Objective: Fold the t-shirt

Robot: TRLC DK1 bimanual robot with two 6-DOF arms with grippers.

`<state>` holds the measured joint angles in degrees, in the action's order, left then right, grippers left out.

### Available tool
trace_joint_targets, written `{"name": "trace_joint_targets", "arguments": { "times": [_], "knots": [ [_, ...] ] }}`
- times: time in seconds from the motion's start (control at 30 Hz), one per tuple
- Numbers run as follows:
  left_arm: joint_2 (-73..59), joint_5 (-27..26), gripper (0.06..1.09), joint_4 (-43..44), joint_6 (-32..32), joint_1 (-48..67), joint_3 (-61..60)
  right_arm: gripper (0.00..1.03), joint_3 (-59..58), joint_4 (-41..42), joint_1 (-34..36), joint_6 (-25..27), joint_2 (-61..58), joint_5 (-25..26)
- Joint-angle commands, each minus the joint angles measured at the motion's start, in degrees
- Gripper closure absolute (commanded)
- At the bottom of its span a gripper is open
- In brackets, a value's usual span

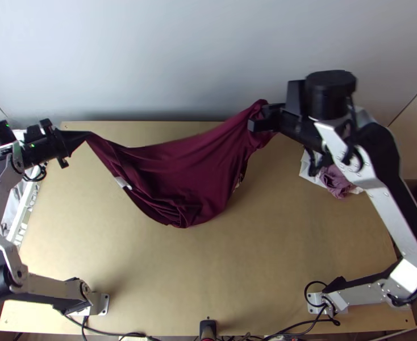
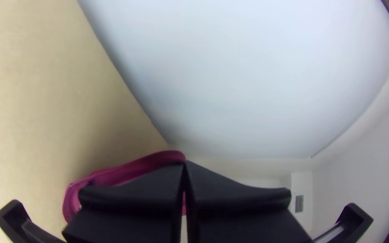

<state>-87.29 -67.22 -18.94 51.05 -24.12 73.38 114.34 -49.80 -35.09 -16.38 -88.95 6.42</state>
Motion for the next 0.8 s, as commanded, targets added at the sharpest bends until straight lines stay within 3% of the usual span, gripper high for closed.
{"name": "trace_joint_targets", "arguments": {
  "times": [0.0,0.13,0.3,0.57,0.63,0.7,0.77],
  "knots": [
    [-6.1,5.0,1.05,0.4,-5.4,-1.5,-4.7,1.0,1.1,0.1,-0.8,-0.3,-4.8,-0.2],
    [-6.9,4.9,1.04,-1.7,-11.8,-0.9,-8.6,1.0,1.4,0.1,-1.5,-0.4,-6.2,-0.2],
    [-9.6,6.7,0.97,-17.4,-30.7,4.4,-10.2,1.0,1.1,0.1,-2.0,-0.4,-8.0,-0.2],
    [-16.1,9.1,0.94,-18.6,-34.1,5.2,-9.4,1.0,0.0,0.1,-2.8,-0.4,-9.5,-0.2],
    [-16.7,9.7,0.74,-18.5,-34.4,5.0,-9.0,1.0,0.0,0.2,-3.1,-0.4,-9.6,-0.2],
    [-16.6,9.7,0.41,-18.6,-35.1,4.6,-8.8,1.0,0.3,0.5,-3.1,-0.4,-9.6,-0.2],
    [-15.5,9.6,0.2,-18.9,-35.7,4.1,-8.7,1.0,0.5,0.5,-3.1,-0.3,-9.6,-0.2]
  ]
}}
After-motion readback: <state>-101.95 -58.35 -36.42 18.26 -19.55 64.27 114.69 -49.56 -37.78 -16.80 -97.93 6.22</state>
